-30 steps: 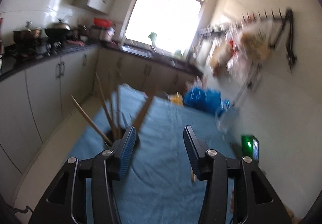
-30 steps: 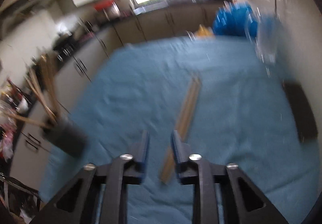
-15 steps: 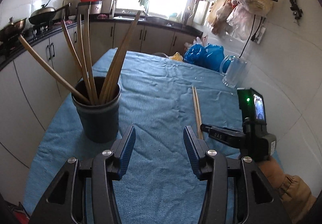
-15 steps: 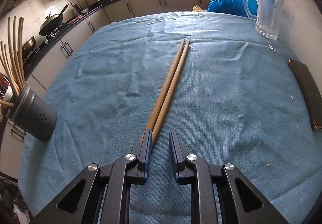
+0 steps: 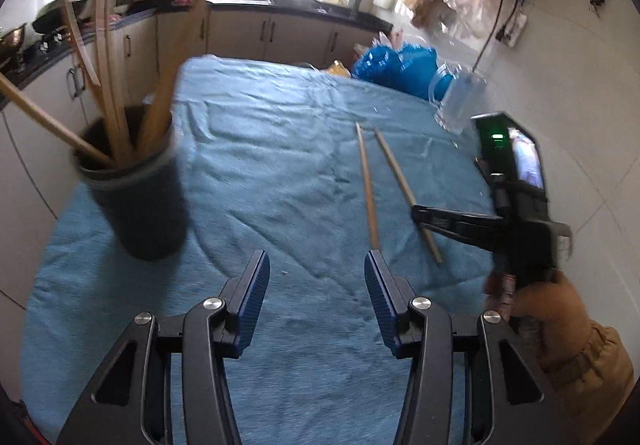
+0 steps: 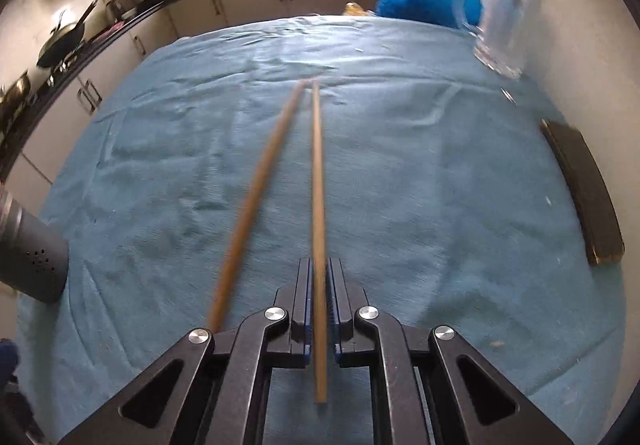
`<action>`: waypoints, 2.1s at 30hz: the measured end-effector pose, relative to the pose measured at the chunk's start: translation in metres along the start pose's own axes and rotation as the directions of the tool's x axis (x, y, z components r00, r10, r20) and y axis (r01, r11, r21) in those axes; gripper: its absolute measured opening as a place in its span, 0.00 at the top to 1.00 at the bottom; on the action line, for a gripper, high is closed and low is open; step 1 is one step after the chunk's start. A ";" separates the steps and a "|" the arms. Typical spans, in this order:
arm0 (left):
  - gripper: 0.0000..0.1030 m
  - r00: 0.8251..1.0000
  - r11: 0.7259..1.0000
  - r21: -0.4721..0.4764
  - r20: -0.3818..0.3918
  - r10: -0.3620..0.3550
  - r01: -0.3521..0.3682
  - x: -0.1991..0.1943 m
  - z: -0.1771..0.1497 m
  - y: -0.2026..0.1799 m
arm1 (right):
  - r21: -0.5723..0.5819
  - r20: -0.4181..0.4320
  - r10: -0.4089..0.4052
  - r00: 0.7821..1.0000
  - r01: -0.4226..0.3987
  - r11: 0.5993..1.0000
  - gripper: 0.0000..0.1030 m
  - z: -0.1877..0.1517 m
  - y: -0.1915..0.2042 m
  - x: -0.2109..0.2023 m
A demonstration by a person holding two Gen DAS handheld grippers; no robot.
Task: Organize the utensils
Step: 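Return both grippers to the cloth and each grasp another chopstick, then lift a chopstick with the left gripper while the right gripper lifts another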
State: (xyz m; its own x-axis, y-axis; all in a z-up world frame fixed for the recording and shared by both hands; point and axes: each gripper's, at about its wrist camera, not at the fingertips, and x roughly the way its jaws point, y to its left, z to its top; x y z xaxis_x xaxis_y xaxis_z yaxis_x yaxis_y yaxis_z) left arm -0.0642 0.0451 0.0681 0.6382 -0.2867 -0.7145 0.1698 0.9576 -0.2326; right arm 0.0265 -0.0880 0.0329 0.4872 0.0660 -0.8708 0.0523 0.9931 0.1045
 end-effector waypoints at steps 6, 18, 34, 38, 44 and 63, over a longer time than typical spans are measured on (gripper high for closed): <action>0.54 0.998 1.000 0.016 -0.069 0.000 0.002 0.040 0.008 -0.022 | 0.043 -0.011 -0.006 1.000 0.007 0.999 0.93 -0.023 -0.047 -0.020; 0.61 0.983 0.992 0.124 -0.175 0.054 -0.032 0.120 0.023 -0.070 | 0.074 -0.005 0.058 0.998 -0.057 0.996 0.92 -0.048 -0.068 -0.034; 0.94 0.946 0.999 0.000 -0.322 -0.041 0.044 0.074 -0.017 -0.043 | 0.103 -0.056 0.117 0.992 -0.111 0.989 0.93 -0.065 -0.074 -0.045; 0.93 0.927 0.993 -0.046 -0.356 -0.116 0.107 0.044 -0.047 -0.033 | 0.100 -0.093 0.144 0.985 -0.134 0.986 0.92 -0.093 -0.078 -0.063; 0.93 0.902 0.988 -0.048 -0.403 -0.155 0.149 0.018 -0.069 -0.032 | 0.040 -0.128 0.125 0.984 -0.120 0.992 0.92 -0.130 -0.075 -0.087; 0.76 0.965 0.993 0.115 -0.260 0.018 0.012 0.083 0.020 -0.065 | 0.004 -0.069 0.109 0.992 -0.109 0.994 0.76 -0.069 -0.073 -0.051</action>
State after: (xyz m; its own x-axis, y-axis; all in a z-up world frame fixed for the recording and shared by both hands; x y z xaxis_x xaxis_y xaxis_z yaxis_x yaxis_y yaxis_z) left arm -0.0073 -0.0405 0.0366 0.4239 -0.2666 -0.8656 0.2625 0.9508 -0.1643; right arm -0.0620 -0.1570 0.0366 0.4288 0.1801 -0.8853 0.0027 0.9797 0.2005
